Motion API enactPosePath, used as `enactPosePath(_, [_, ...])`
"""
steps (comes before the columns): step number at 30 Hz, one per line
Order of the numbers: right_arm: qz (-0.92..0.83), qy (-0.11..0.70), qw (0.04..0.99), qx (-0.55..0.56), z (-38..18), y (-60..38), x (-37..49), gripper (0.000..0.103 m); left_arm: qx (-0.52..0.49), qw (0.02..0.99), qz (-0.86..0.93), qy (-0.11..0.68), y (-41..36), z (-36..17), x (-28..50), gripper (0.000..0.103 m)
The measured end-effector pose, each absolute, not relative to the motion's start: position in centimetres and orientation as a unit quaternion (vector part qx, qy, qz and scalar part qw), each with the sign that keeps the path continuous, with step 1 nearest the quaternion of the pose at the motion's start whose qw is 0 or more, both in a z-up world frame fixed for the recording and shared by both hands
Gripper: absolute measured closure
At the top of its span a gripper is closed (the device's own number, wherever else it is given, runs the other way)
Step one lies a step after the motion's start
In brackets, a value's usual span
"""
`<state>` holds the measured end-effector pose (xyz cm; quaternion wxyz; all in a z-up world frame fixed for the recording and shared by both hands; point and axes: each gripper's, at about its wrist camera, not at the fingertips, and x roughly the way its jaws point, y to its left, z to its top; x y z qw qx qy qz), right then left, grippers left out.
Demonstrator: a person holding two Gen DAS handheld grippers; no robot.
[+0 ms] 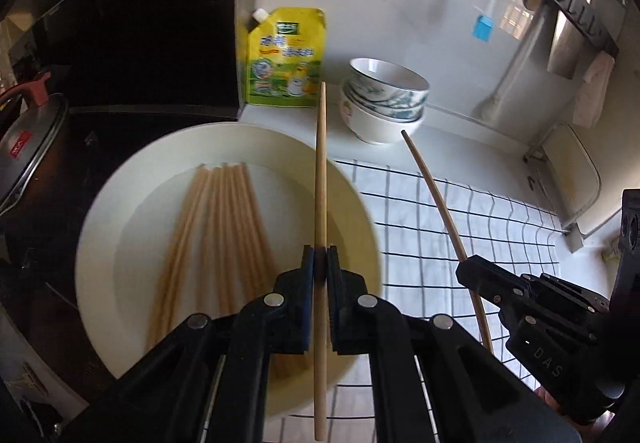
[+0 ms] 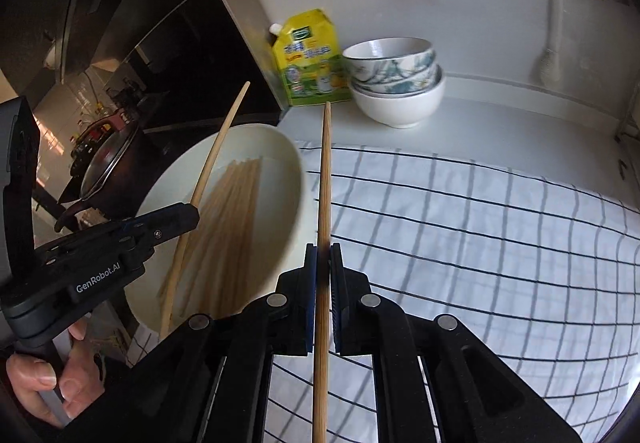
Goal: Organize utensils
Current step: 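Carry the left gripper's chopstick into the basin while the right carries its own, then open the left gripper in the basin while the right gripper releases its chopstick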
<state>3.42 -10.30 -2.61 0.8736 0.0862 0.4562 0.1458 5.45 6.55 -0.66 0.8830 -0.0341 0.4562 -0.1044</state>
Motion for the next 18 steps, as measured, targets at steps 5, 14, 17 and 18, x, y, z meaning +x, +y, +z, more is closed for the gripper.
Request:
enactPosePath(5, [0.179,0.474,0.859,0.070,-3.6,-4.4,7.0,0.097,-0.040,0.879,-0.069,0.471,12.0,-2.1,7.2,0.096])
enactPosePath(14, [0.177,0.526,0.830,0.054,-6.5,1.3,11.1,0.097,-0.035,0.861,-0.057,0.504,16.0,-5.7,9.8,0.096])
enactPosePath(17, [0.170,0.536,0.826,0.051,-7.2,1.7,11.3,0.097,-0.033,0.856,-0.061,0.512,16.2,-6.4,10.0,0.096])
enactPosePath(18, [0.167,0.537,0.825,0.052,-7.3,1.8,11.4,0.097,-0.033,0.855,-0.062,0.514,16.2,-6.6,10.0,0.096])
